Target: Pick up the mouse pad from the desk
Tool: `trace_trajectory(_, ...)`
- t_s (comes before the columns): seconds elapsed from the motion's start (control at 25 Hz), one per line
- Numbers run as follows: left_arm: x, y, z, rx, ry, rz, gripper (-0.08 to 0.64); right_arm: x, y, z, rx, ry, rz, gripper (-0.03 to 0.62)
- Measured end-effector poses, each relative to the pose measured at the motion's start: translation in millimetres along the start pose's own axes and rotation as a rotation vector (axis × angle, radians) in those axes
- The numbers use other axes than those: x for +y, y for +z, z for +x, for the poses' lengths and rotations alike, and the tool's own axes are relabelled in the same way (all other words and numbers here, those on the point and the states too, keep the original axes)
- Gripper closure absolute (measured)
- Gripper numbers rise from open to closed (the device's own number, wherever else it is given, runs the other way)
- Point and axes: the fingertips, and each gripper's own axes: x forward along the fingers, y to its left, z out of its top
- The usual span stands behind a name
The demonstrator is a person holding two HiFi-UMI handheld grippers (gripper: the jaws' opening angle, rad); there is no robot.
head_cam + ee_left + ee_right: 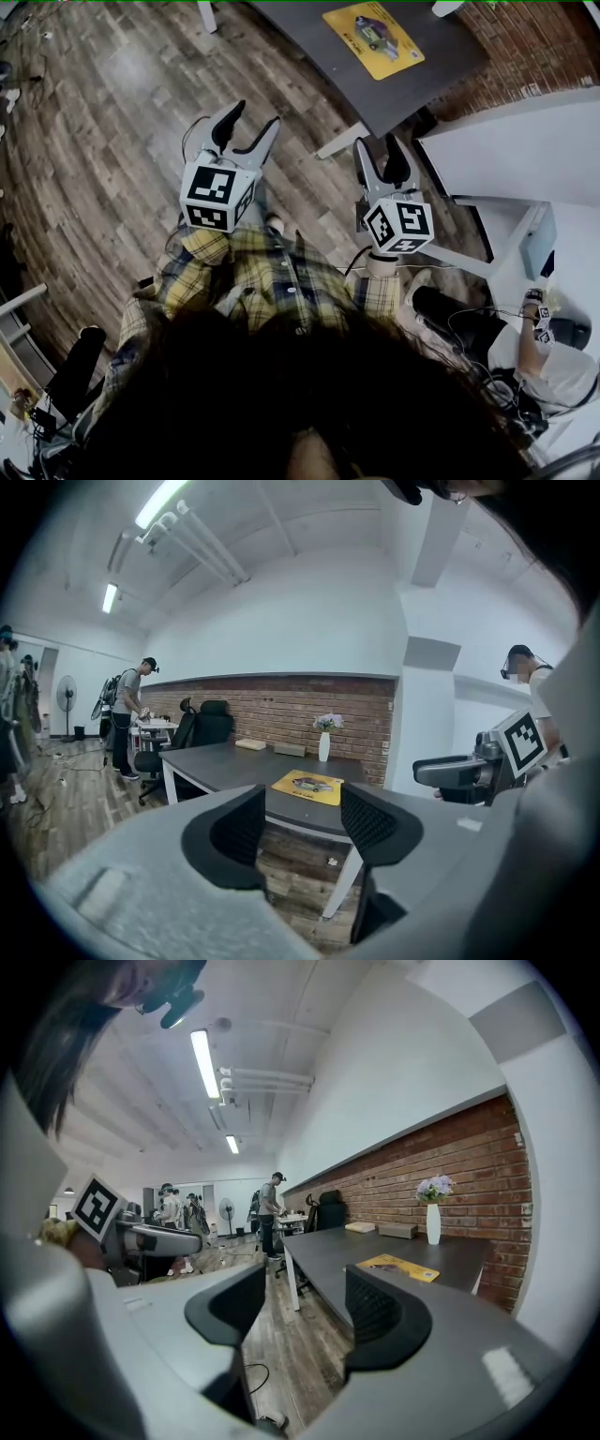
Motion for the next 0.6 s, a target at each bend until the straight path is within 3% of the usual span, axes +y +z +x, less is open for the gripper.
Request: trace_trajectory(0.6, 105.7, 29.0, 108.2, 0.026, -0.046, -0.001, 0.245, -18.7, 21.7, 136.5, 0.036, -0.04, 0.033, 0.301)
